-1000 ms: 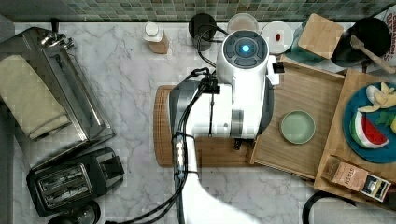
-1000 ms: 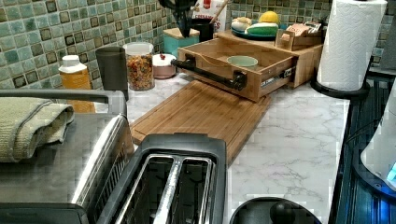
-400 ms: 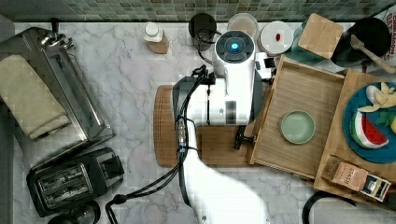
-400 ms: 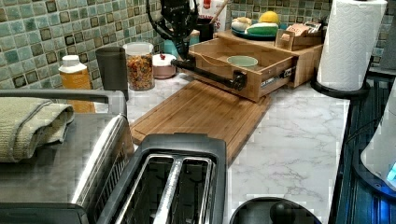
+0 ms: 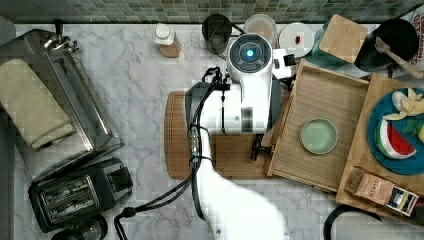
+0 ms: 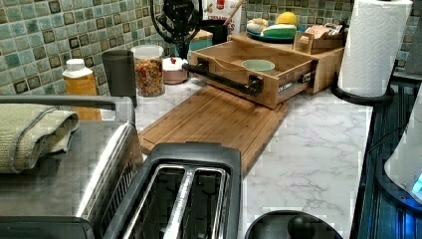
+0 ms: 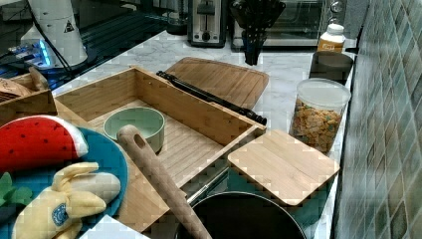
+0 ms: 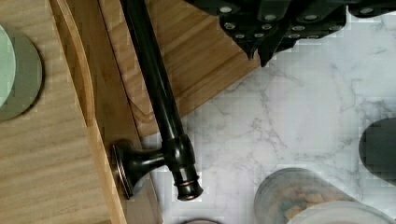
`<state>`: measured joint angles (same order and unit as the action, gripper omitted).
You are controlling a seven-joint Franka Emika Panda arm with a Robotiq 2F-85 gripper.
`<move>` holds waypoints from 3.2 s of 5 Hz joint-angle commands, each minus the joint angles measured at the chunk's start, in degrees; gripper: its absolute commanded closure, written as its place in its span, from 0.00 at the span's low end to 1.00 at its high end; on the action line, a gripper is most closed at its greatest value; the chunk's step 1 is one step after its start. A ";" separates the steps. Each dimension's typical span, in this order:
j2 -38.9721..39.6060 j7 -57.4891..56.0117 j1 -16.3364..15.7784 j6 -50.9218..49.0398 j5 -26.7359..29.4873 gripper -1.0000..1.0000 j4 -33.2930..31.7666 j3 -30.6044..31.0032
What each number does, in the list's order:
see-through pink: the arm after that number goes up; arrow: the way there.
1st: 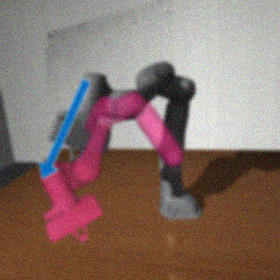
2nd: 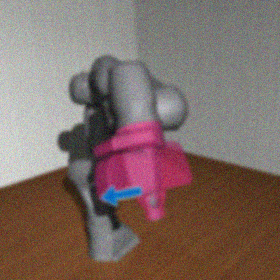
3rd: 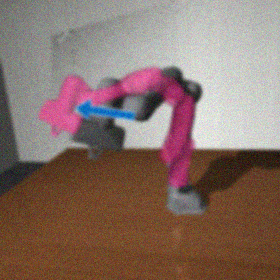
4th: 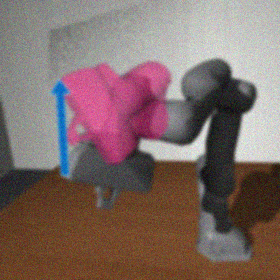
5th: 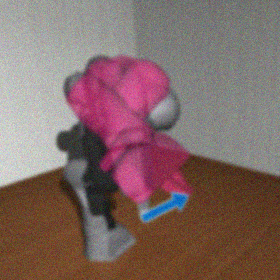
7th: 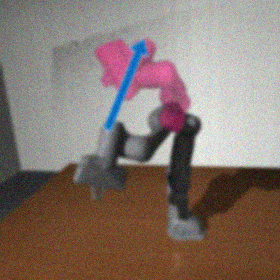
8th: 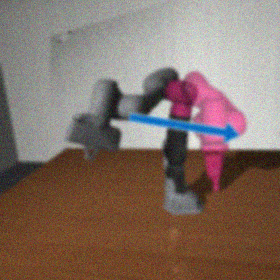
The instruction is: Close the drawer.
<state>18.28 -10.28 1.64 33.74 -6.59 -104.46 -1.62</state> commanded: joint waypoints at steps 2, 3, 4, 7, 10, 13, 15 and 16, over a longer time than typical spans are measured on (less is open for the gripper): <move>6.92 -6.63 -0.03 -4.17 -2.19 1.00 6.64 0.61; 5.69 -8.25 0.02 -3.50 -4.32 1.00 4.80 -0.12; 5.33 -12.93 1.23 -1.87 -4.61 1.00 3.41 -0.54; 2.61 -19.18 4.50 1.79 -2.34 1.00 -2.62 -2.60; 0.64 -30.39 11.95 5.39 2.20 1.00 -7.90 -4.21; 10.42 -42.75 19.88 -5.44 8.22 1.00 4.88 -8.44; 12.08 -44.64 22.70 -3.12 4.08 1.00 5.22 -12.52; 11.41 -43.53 23.40 -1.17 3.19 1.00 3.30 -14.62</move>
<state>27.79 -51.67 17.72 30.75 0.79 -101.11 -9.88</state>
